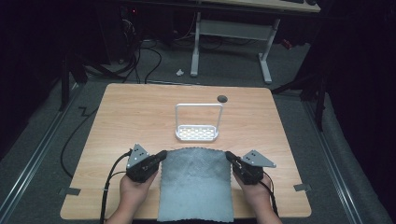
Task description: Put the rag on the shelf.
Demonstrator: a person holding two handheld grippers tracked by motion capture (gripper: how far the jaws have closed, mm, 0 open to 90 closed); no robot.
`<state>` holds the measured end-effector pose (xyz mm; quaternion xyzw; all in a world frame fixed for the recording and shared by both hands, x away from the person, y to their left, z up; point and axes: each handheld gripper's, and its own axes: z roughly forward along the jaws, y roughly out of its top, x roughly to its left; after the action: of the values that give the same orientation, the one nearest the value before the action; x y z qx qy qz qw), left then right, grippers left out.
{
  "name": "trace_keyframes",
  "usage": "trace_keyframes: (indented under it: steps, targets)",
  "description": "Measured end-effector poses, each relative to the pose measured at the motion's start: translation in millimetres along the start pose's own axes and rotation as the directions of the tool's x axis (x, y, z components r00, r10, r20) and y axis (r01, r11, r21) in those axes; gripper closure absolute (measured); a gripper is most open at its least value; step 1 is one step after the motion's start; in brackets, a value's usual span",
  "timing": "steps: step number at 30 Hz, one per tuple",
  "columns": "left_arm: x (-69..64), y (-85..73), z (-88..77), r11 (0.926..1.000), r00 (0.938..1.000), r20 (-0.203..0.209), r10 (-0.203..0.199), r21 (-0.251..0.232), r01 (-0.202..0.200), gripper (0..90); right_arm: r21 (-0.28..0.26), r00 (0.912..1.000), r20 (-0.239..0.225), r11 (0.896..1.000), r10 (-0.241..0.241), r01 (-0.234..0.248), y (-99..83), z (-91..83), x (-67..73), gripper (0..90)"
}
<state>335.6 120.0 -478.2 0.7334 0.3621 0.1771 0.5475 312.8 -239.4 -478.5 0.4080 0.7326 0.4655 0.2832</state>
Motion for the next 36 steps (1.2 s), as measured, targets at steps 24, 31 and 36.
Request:
trace_keyframes:
  steps: [24,31,36]
  targets:
    - [-14.0,71.6,-20.6,0.9804,0.9953,-0.017,0.095,-0.172,-0.097,89.2,-0.214,0.9989,0.033,0.976,-0.033,0.040,59.9,-35.0,-7.1,90.0]
    - [-16.5,88.5,-22.7,0.9694,0.9909,-0.036,0.130,-0.205,-0.134,89.2,-0.253,0.9980,0.053,0.966,-0.034,0.046,75.4,-40.1,-10.5,90.0]
    - [-14.7,101.3,-25.5,0.9620,0.9874,-0.054,0.149,-0.223,-0.157,89.3,-0.285,0.9973,0.065,0.957,-0.034,0.052,87.9,-43.9,-12.4,90.0]
